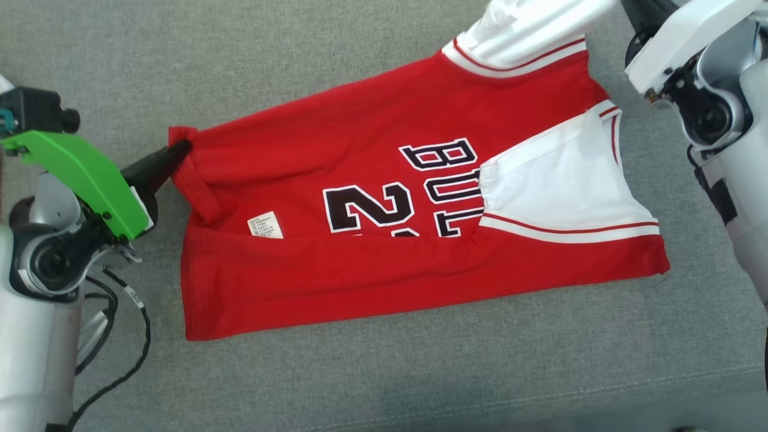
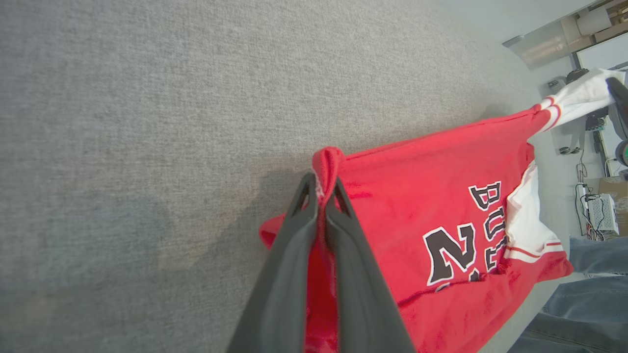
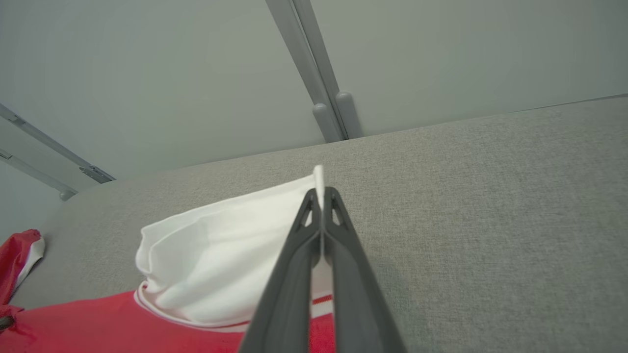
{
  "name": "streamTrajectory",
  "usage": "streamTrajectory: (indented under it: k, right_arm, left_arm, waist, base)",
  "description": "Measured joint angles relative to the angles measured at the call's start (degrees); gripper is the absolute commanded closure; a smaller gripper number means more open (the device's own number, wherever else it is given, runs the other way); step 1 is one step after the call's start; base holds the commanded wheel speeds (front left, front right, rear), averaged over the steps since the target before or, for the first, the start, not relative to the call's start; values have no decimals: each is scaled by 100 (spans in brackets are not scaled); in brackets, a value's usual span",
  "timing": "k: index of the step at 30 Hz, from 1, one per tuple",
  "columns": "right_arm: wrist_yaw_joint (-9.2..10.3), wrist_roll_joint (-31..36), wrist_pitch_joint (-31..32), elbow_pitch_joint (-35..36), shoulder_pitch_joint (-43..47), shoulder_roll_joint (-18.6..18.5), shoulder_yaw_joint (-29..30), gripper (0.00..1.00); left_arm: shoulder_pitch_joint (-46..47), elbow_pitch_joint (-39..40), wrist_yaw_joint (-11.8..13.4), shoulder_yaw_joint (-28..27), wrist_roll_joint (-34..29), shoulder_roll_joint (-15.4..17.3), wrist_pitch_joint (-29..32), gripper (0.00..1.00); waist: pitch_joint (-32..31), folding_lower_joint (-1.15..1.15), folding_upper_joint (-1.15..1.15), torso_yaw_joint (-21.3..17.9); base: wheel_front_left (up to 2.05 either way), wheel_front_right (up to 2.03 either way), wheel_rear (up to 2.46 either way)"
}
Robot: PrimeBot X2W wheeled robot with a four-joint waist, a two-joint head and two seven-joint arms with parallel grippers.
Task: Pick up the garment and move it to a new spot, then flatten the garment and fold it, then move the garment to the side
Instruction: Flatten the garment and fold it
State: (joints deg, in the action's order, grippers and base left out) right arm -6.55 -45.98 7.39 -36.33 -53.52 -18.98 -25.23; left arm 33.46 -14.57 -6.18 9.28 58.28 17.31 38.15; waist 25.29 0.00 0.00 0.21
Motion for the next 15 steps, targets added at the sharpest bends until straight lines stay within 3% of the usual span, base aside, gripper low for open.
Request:
streamTrajectory:
  k: [15]
  right_arm:
    - [-49,-51,-467,797,1066,-161,-196,100]
  left_arm:
    - [-704,57,-65,226,-252,-94,-633,100]
  waist:
    - [-506,0,0,-169]
  base:
    - [0,0,0]
